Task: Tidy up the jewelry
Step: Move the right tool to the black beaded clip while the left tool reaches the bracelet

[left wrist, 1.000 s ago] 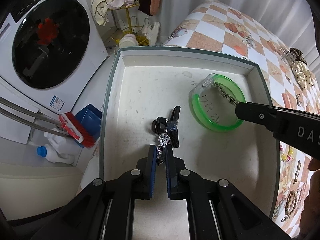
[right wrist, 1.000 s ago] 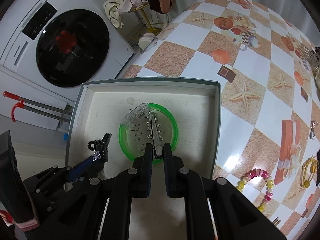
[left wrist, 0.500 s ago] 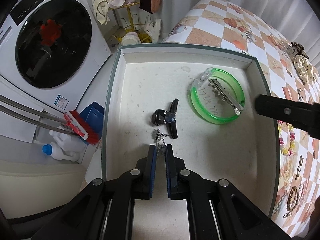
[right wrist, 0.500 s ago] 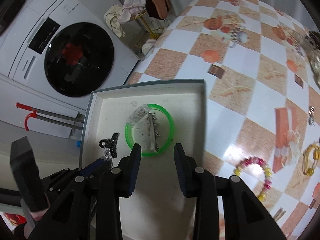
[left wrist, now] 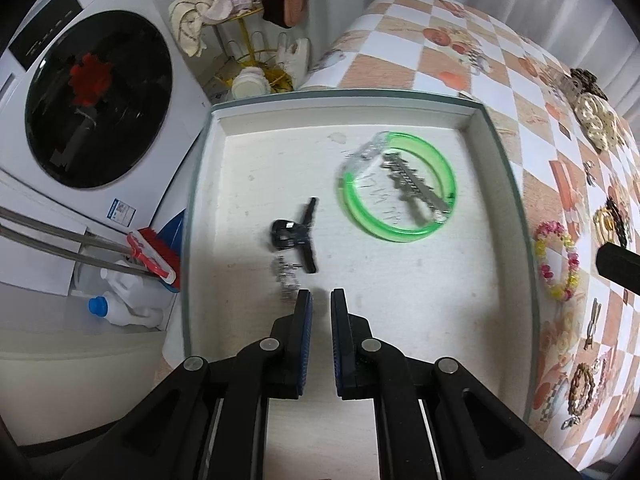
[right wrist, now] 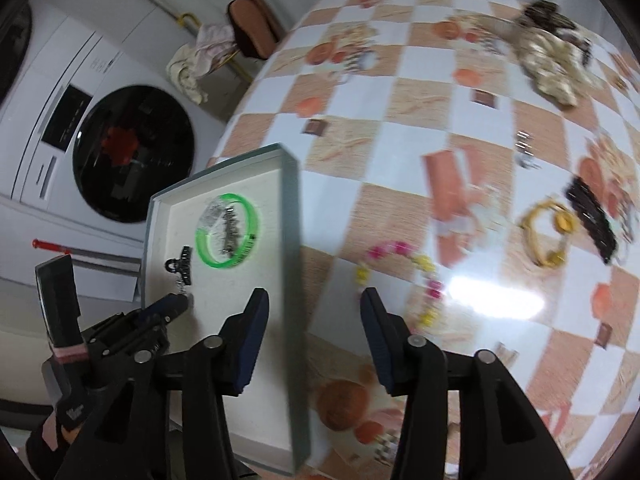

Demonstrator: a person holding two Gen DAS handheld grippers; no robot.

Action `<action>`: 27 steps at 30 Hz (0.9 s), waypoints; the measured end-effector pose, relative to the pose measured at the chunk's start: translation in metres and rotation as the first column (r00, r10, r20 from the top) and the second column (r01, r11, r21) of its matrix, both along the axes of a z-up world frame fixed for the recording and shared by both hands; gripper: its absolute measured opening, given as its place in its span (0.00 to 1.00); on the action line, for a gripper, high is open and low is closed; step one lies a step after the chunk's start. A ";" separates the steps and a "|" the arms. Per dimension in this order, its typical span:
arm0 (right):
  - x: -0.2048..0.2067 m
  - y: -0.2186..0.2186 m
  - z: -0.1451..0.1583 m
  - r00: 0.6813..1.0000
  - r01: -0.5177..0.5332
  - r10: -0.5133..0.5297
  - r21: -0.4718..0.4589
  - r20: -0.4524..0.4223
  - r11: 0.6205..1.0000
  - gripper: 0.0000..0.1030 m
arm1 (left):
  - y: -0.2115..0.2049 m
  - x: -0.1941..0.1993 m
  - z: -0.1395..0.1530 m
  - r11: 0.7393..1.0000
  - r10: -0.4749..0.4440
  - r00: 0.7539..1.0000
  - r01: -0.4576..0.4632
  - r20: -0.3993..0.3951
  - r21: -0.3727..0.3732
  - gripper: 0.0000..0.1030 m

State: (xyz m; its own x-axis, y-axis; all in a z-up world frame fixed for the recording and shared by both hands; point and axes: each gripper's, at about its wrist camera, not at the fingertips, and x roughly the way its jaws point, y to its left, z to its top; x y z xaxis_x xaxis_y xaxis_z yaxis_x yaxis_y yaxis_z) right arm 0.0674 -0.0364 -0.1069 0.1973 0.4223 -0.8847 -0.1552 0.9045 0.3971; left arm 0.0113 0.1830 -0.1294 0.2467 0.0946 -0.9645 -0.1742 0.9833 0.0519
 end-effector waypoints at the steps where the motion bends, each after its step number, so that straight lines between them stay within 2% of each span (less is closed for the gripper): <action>1: -0.001 -0.007 0.000 1.000 0.013 -0.013 -0.001 -0.003 1.000 0.56 | -0.003 0.000 0.001 1.000 -0.006 1.000 0.006 -0.003 0.004 0.86; 2: -0.003 -0.016 0.000 1.000 0.027 -0.027 -0.001 -0.005 1.000 0.57 | -0.006 0.001 0.003 1.000 0.000 1.000 0.000 0.000 0.028 1.00; 4: -0.005 -0.032 0.000 0.998 0.056 -0.056 -0.007 -0.010 0.998 0.58 | -0.016 0.000 0.011 0.997 -0.019 0.999 0.015 0.050 0.071 1.00; 7: -0.008 -0.054 -0.004 0.995 0.099 -0.099 -0.016 -0.022 0.995 0.60 | -0.027 0.006 0.012 0.998 -0.042 0.998 0.040 0.035 0.056 1.00; 9: -0.010 -0.070 -0.007 0.991 0.131 -0.131 -0.022 -0.032 0.991 0.70 | -0.038 0.010 0.015 0.996 -0.069 0.997 0.067 0.036 0.056 1.00; 12: -0.014 -0.090 -0.011 0.985 0.167 -0.168 -0.030 -0.042 0.985 0.71 | -0.057 0.016 0.021 0.994 -0.101 0.994 0.098 0.046 0.054 1.00; 15: -0.018 -0.109 -0.015 0.978 0.198 -0.200 -0.043 -0.052 0.979 0.78 | -0.077 0.021 0.026 0.990 -0.139 0.989 0.137 0.056 0.036 1.00; 27: -0.018 -0.173 -0.022 0.964 0.257 -0.263 -0.122 -0.031 0.959 0.78 | -0.154 0.034 0.030 0.966 -0.254 0.965 0.257 0.057 -0.034 1.00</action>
State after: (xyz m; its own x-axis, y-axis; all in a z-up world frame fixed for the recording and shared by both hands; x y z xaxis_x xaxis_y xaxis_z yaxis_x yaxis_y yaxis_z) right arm 0.0492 -0.2098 -0.1293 0.2441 0.2557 -0.9354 0.1075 0.9515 0.2882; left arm 0.0449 0.0294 -0.0994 0.3077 -0.0170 -0.9513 0.0817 0.9966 0.0086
